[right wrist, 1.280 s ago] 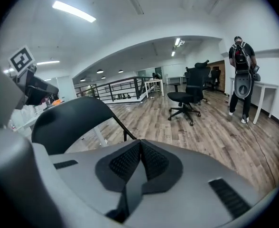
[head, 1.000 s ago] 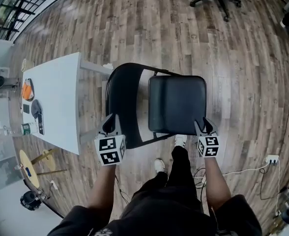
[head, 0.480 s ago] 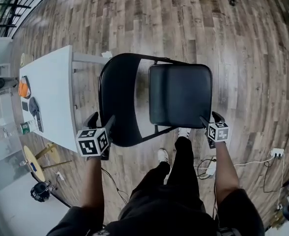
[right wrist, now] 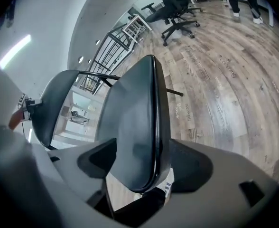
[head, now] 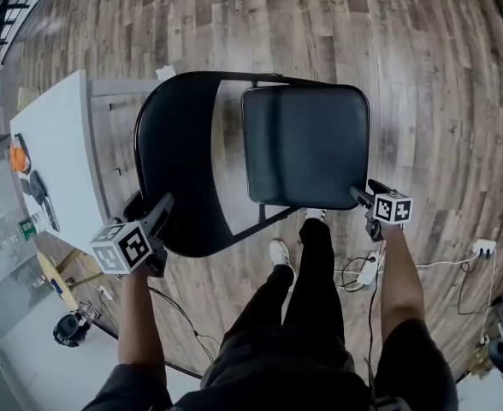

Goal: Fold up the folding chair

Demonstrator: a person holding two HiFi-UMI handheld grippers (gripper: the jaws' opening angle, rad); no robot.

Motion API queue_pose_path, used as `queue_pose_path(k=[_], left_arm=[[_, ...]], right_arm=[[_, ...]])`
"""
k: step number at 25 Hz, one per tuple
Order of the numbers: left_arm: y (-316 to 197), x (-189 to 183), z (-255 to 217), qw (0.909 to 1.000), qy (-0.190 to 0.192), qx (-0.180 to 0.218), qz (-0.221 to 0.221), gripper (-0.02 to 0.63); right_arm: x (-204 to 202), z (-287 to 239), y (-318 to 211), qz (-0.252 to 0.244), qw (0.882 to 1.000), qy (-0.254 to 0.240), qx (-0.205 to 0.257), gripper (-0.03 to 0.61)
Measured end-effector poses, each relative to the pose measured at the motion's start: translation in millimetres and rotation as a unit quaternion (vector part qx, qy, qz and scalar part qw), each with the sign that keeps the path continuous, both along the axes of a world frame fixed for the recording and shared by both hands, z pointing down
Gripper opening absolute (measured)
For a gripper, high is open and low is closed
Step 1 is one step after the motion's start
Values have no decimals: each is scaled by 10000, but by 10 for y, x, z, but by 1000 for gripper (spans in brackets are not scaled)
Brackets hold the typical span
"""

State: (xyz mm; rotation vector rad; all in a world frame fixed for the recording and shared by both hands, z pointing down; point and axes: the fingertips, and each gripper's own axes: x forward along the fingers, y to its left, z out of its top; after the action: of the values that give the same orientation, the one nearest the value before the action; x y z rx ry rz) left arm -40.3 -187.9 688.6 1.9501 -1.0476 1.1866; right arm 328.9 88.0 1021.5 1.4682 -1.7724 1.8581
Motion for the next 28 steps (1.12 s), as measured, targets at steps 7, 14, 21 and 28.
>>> queue_pose_path(k=[7, 14, 21, 28], left_arm=[[65, 138, 236, 9982, 365, -347, 335, 301], [102, 181, 348, 9952, 540, -636, 519, 213], [154, 237, 346, 9920, 724, -726, 734, 117], [150, 212, 267, 9911, 787, -775, 749, 100]], right_arm=[[-117, 403, 32, 45, 9960, -874, -187, 330], [-243, 457, -43, -37, 9858, -1679, 92, 333], [-256, 483, -42, -124, 9836, -1797, 65, 331], [-306, 341, -55, -177, 9809, -1937, 33, 330]])
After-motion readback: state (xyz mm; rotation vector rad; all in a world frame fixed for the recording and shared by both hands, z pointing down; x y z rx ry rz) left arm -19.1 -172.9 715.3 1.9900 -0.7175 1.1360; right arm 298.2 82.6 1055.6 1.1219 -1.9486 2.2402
